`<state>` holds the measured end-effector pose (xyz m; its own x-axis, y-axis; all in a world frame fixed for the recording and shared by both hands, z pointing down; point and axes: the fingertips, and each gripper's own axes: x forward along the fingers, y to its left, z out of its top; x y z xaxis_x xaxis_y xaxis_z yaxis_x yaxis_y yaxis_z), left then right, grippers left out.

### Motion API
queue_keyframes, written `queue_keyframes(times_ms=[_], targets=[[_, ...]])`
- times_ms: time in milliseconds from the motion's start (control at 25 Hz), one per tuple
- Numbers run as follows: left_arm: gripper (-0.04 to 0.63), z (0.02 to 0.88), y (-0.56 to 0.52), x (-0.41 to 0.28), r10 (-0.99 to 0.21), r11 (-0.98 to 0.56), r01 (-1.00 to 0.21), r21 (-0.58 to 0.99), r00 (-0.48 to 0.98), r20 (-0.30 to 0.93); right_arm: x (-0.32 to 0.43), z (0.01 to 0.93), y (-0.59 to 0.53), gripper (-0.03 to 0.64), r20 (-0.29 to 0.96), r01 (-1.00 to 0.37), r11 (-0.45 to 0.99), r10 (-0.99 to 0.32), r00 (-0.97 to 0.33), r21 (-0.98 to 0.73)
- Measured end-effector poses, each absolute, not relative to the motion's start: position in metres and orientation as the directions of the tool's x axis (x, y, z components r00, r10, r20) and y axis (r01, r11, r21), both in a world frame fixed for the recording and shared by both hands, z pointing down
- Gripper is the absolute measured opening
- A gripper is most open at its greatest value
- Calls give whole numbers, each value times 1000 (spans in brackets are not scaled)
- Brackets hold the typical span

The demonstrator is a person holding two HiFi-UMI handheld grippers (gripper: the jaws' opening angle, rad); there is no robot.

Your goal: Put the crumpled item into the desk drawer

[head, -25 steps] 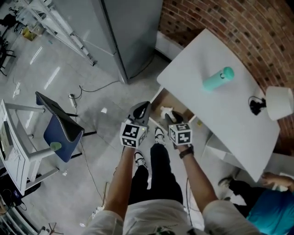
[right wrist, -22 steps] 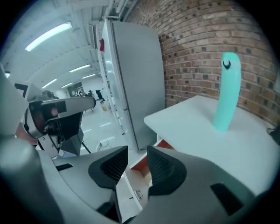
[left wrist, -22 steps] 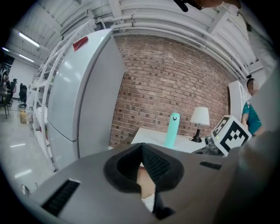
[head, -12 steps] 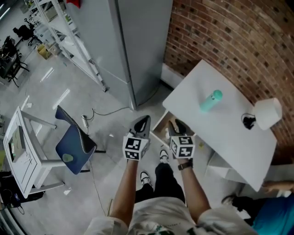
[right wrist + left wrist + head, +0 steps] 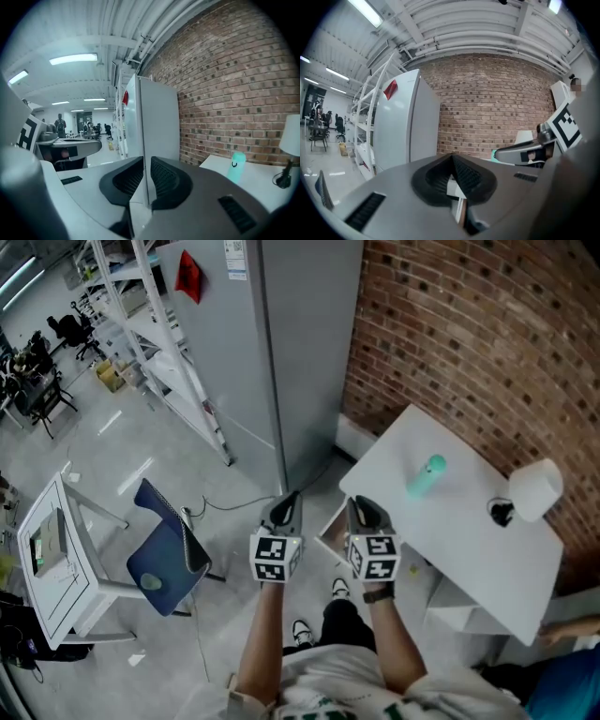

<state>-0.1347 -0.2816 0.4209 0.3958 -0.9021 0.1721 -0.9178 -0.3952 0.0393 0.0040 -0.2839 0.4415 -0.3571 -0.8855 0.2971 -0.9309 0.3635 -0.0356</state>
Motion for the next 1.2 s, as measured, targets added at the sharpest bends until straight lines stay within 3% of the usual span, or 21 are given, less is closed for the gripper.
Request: queue_keyframes(times_ms=[560,1200], targets=[[-3,333,-246,-171,-944,-322,-947,5,321,76,-19,338,-266,17,110,-918,396,-913,-392,14],[-4,303,-219,-191,-961,-275,-961,-19,274,48,-16,316,-252,3,83,-924,381,-922,-378,23]])
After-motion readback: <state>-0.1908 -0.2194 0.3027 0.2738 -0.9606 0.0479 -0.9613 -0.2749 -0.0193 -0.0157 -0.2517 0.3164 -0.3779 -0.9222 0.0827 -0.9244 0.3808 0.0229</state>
